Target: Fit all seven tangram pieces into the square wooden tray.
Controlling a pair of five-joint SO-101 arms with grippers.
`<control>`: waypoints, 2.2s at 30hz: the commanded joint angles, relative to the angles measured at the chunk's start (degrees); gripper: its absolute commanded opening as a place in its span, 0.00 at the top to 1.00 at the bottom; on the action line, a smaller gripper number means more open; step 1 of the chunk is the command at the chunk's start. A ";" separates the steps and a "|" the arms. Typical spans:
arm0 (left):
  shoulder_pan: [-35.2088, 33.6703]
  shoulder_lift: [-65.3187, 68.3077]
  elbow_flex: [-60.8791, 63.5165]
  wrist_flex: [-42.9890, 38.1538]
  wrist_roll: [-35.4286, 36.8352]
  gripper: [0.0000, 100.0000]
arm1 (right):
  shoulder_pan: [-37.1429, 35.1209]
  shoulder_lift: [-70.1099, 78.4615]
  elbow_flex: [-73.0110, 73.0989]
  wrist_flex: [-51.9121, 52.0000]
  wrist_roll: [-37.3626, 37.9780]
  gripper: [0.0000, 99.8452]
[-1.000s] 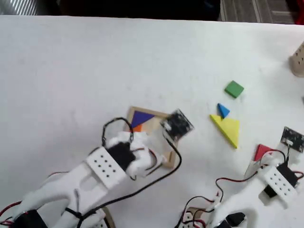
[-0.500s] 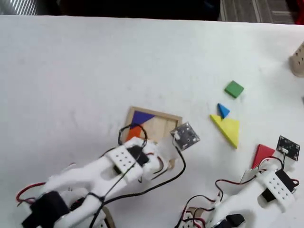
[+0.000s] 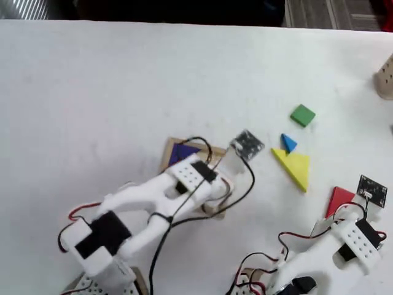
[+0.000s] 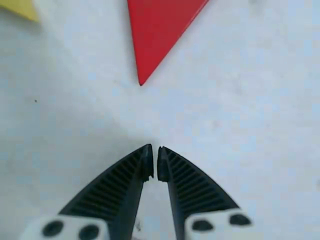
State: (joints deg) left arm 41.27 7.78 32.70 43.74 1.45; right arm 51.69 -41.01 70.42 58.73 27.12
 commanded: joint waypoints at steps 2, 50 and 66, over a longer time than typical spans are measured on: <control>-7.78 1.89 -7.82 0.44 1.67 0.98 | -0.92 -0.48 -0.35 -1.01 0.88 0.98; -9.19 -0.75 -3.87 11.34 -3.69 0.98 | -1.01 -0.40 0.62 -3.03 0.97 0.98; -10.77 -4.09 -2.64 11.87 -8.97 0.97 | -1.54 -0.40 0.62 -3.03 0.97 0.98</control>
State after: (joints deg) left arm 28.79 6.73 30.51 54.90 -7.25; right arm 51.52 -41.01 71.38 56.44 27.21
